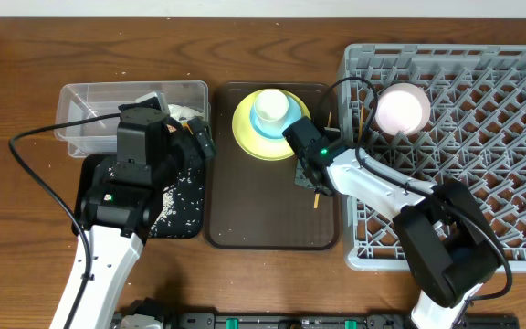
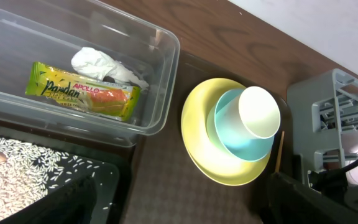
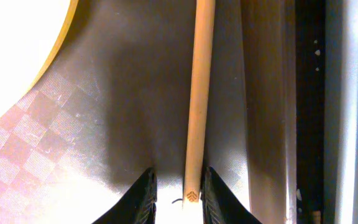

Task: Sort waste into correct bins and load items into the dishwasher rack
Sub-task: 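Move the right gripper back to the tray and grasp the second chopstick, then lift the second chopstick into the rack and open the right gripper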

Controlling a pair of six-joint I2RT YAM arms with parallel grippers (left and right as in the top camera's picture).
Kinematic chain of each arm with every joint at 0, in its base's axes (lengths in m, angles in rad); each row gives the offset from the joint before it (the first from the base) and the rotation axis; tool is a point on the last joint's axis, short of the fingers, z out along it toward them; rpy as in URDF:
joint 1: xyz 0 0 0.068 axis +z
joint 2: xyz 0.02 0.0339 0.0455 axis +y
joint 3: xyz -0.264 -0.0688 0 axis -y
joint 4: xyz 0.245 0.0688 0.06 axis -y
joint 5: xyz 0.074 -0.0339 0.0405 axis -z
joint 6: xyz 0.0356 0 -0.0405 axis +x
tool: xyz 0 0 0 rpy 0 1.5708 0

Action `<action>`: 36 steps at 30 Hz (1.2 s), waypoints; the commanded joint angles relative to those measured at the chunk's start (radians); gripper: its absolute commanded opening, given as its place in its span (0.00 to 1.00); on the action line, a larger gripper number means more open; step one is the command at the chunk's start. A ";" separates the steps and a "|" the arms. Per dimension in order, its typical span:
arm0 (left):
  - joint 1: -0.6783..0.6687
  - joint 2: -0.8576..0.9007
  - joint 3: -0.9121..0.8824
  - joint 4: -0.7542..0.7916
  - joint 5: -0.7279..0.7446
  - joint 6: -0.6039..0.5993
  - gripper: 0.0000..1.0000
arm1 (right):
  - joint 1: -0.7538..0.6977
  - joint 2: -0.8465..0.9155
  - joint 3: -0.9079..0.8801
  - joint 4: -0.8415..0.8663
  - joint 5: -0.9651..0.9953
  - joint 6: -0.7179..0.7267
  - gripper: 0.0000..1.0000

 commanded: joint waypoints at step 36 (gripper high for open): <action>0.005 0.002 0.018 -0.002 -0.009 0.010 0.90 | 0.010 0.008 0.006 0.063 0.037 -0.009 0.11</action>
